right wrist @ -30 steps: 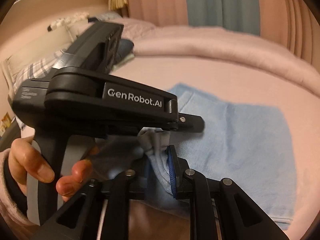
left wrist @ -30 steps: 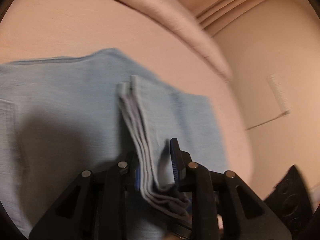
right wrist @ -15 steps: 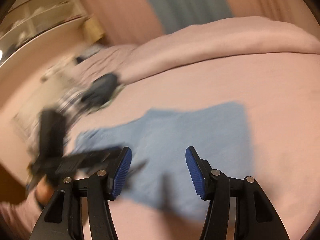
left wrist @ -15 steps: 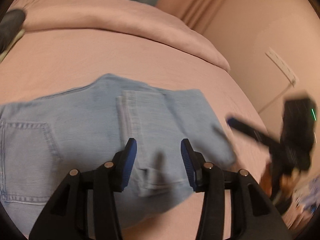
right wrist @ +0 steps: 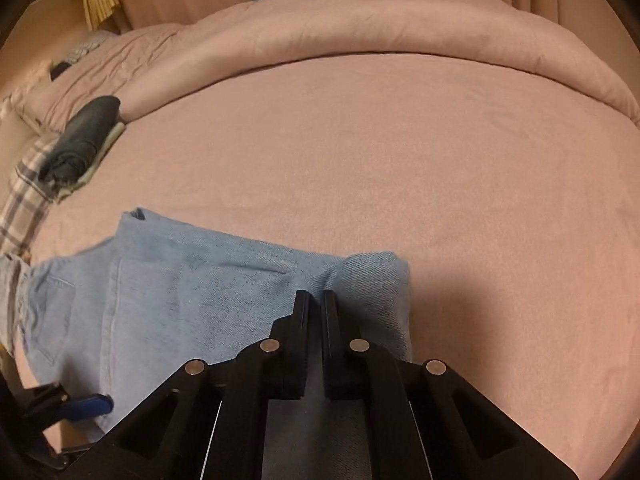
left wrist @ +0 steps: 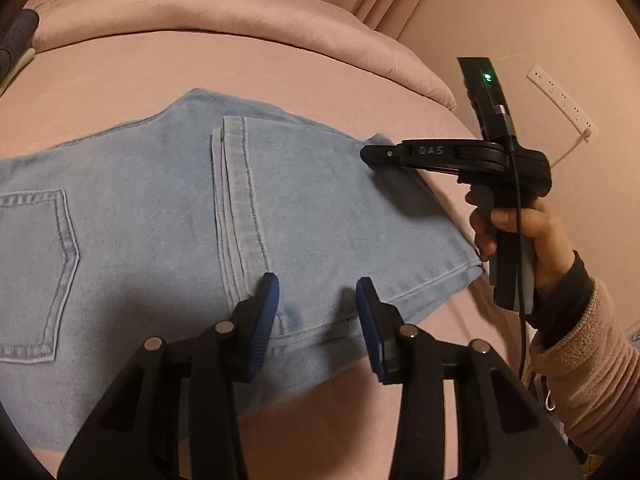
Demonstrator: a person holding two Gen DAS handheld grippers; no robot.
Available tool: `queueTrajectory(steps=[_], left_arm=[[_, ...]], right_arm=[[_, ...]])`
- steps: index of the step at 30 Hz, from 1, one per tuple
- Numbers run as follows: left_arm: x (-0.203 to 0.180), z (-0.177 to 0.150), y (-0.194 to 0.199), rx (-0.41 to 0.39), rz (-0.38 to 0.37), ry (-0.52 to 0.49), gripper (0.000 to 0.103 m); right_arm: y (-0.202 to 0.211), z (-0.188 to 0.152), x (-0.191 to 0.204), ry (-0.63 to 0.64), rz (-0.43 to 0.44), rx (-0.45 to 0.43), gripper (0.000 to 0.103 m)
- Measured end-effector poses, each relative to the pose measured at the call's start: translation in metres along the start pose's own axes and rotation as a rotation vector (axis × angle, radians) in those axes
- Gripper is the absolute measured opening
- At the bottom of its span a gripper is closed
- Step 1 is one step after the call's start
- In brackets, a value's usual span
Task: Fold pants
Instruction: 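Release the fold and grasp the jeans seam with the left gripper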
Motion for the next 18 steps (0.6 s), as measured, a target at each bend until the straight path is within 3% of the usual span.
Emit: queueTrajectory(steps=[4,7,10,12,14,18], left_arm=[[0.001,-0.002,0.001,-0.01,-0.002,-0.004,0.039],[0.003,-0.004,0.006,-0.014,-0.011,0.0,0.039],[0.004,-0.004,0.01,-0.015,-0.022,0.012,0.04],[0.004,-0.005,0.011,-0.014,-0.029,0.017,0.04],[0.002,-0.005,0.009,-0.019,-0.03,0.014,0.04],[0.006,-0.005,0.019,-0.032,-0.037,0.056,0.04]], right_arm=[[0.033,-0.005,0.0,-0.032,0.015,-0.048,0.002],[0.075,-0.03,0.015,0.016,0.078,-0.095,0.002],[0.102,-0.069,0.025,0.074,0.066,-0.079,0.002],[0.106,-0.101,0.024,0.109,0.029,-0.062,0.002],[0.108,-0.117,0.025,0.116,0.015,-0.139,0.002],[0.104,-0.106,0.025,0.046,-0.01,-0.097,0.002]])
Point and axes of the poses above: each gripper's, at about its wrist camera, not at the fingertips, and y roughly against the way its jaws point, x to its left, z to its top, the point moved 4 cm from there along -y, roughly the way its jaws point, and after that the axes turned 13 degrees about -x, right-handed, at the moved point
